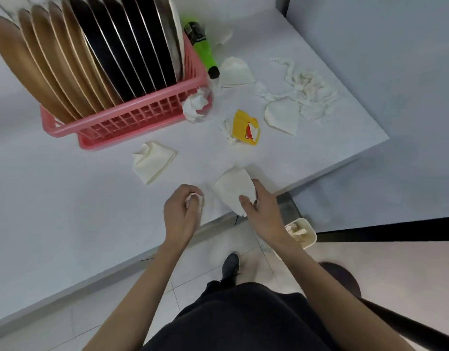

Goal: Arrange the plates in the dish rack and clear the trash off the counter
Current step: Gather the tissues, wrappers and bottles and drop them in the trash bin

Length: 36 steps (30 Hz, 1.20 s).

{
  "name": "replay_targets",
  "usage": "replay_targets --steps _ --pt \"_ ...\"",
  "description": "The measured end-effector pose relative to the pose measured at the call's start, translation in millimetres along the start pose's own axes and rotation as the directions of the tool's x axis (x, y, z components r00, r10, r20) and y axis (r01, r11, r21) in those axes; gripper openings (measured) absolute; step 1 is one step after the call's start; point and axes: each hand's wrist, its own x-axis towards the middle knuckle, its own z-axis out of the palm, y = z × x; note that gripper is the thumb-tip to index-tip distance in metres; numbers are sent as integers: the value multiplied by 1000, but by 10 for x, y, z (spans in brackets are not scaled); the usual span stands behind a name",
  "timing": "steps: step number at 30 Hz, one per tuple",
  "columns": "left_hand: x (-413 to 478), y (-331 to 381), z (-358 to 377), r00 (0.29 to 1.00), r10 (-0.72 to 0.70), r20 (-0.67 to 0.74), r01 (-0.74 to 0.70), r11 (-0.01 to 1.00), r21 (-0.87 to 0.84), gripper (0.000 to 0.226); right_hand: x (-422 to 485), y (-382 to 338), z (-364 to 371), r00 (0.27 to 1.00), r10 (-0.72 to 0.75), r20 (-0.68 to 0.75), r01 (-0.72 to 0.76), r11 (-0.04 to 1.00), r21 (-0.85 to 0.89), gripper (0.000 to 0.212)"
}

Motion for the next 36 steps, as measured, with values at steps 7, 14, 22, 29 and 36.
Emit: replay_targets --steps 7,14,22,29,36 --pt "-119 259 454 945 98 311 -181 952 249 17 -388 487 -208 956 292 41 -286 883 372 24" --pt "-518 1 1164 639 -95 764 -269 902 337 17 -1308 1776 -551 682 731 16 -650 596 472 26" --pt "-1160 -672 2127 559 -575 598 345 817 462 27 -1761 2682 -969 554 832 27 -825 544 154 28" --pt "-1110 -1057 3568 463 -440 769 219 898 382 19 -1456 3788 -854 554 829 -72 -823 559 99 23" --pt "-960 -2340 4529 532 -294 794 -25 932 361 15 -1130 5000 -601 542 817 -196 -834 551 -13 25"
